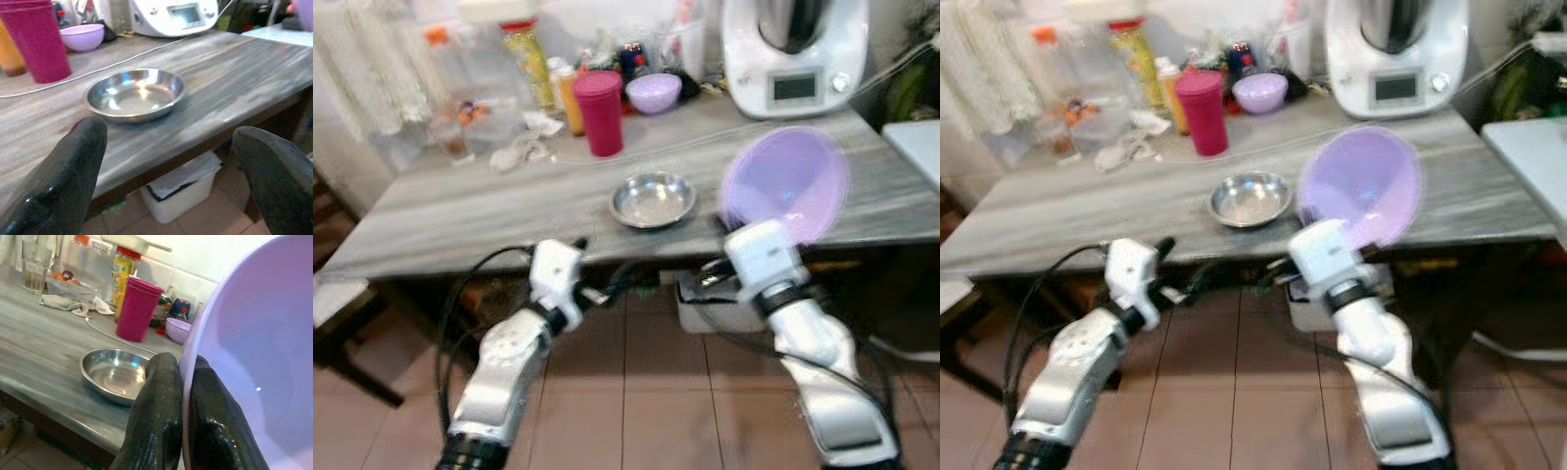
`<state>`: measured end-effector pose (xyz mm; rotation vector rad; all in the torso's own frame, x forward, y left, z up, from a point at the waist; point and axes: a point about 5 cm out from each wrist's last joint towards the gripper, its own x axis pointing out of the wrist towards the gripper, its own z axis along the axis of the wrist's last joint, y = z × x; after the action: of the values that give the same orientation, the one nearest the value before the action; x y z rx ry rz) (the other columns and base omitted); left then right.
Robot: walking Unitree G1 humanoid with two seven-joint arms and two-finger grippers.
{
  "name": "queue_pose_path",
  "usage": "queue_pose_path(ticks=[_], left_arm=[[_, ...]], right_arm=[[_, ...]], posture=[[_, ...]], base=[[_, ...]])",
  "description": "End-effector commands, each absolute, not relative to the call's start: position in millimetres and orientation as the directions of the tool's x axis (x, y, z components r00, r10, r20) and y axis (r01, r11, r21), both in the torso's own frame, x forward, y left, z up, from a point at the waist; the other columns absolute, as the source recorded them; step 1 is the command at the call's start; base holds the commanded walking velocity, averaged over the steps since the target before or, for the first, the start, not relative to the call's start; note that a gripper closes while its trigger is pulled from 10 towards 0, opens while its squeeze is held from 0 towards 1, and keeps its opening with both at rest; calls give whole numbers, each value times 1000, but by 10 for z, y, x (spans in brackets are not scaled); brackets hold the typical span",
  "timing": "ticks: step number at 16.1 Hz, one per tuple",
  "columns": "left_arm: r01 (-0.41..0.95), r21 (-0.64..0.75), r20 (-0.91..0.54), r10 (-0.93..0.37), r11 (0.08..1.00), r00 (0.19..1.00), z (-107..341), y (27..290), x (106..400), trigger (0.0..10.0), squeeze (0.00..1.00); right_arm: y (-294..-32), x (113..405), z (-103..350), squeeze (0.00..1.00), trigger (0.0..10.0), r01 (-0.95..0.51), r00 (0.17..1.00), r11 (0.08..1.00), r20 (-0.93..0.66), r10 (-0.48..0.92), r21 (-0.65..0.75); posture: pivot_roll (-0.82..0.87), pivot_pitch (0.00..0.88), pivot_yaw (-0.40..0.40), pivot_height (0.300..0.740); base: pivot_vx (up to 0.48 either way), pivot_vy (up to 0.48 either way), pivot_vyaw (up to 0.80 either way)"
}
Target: Setting the table
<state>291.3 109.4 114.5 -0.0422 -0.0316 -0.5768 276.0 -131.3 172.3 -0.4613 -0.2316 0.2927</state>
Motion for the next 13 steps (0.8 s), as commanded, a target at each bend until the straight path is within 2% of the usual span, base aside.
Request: queue_pose_path(ticks=[1, 5, 13], left_arm=[[554, -14, 50, -553, 832, 832, 1179, 1059, 2921, 10000, 0], [559, -16, 51, -557, 829, 829, 1175, 1042, 2923, 10000, 0], [562, -15, 56, -561, 827, 826, 1177, 1030, 2920, 10000, 0]], right_arm=[[-1346, 2744, 1823, 0, 10000, -194, 927, 854, 195, 321, -482], [-1351, 2756, 1844, 0, 10000, -191, 925, 854, 203, 321, -484], [-1335, 2763, 1859, 0, 10000, -195, 922, 852, 206, 329, -486]], posture=[[-277, 19, 155, 740], [-278, 17, 154, 740], [-276, 11, 151, 740]], base=[[349, 0, 488], [247, 0, 566], [311, 0, 0]])
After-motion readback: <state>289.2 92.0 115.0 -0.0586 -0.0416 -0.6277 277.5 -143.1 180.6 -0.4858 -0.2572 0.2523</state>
